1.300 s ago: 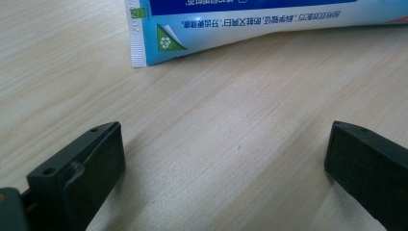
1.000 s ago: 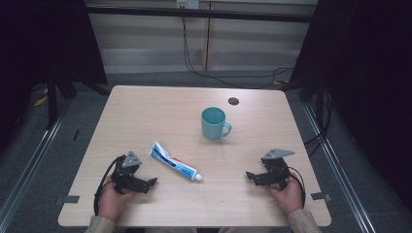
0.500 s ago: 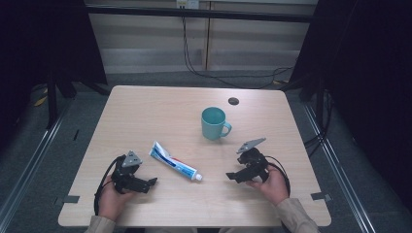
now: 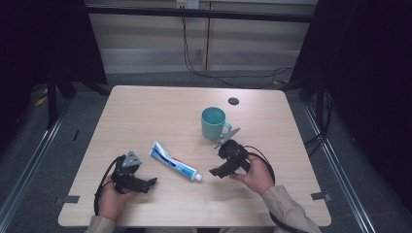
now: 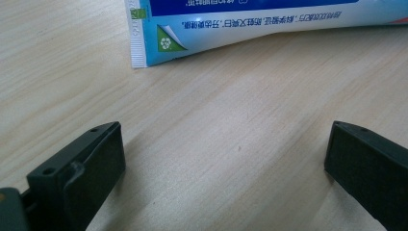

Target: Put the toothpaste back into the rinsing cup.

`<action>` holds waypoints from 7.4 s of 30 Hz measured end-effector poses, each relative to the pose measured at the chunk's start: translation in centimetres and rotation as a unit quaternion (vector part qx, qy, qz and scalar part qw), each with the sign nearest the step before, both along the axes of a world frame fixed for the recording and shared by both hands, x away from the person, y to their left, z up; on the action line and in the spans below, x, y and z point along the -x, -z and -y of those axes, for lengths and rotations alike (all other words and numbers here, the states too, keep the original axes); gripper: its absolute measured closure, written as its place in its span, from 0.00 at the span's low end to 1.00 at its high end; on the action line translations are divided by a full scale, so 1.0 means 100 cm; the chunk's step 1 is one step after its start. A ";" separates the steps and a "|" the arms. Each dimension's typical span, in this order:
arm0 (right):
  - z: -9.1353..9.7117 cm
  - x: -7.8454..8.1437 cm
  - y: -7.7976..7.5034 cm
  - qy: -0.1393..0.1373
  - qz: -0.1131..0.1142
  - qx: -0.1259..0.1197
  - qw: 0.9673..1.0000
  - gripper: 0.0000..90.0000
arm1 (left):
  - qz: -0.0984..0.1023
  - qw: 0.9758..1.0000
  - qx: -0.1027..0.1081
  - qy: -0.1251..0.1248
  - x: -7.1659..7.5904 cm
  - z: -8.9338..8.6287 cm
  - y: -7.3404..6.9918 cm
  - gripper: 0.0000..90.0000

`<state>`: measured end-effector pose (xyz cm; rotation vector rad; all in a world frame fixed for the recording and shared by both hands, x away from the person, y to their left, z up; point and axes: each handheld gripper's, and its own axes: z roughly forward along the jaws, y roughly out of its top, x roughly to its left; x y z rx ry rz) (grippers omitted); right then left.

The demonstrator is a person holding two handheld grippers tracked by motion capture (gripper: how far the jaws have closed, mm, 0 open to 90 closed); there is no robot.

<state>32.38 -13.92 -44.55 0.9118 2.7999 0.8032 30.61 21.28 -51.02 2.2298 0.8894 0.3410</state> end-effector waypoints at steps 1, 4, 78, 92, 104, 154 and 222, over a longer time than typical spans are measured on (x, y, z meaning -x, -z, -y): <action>-0.002 -0.001 -0.001 -0.003 0.001 0.003 1.000 0.29 | -0.002 1.000 0.002 -0.001 0.000 0.000 0.000 0.00; -0.012 -0.004 -0.003 -0.012 -0.004 0.007 1.000 0.29 | -0.002 1.000 0.002 -0.001 0.000 0.000 0.000 0.00; -0.072 -0.022 0.004 -0.036 -0.008 0.037 0.999 0.81 | -0.007 0.999 0.020 -0.024 0.000 -0.001 -0.012 0.19; -0.032 -0.013 -0.013 -0.010 0.026 -0.001 1.000 0.81 | -0.057 0.985 0.162 0.007 -0.017 0.023 -0.033 0.26; -0.026 -0.008 -0.016 -0.005 0.034 -0.020 0.999 0.81 | -0.071 0.976 0.204 0.021 -0.036 0.048 -0.039 0.28; -0.025 -0.006 -0.014 -0.061 0.025 -0.084 0.994 0.73 | -0.078 0.927 0.355 0.095 -0.053 0.053 -0.101 0.87; -0.019 -0.020 -0.056 -0.024 0.073 -0.165 0.983 0.74 | -0.059 0.945 0.294 0.131 -0.053 0.110 -0.135 0.87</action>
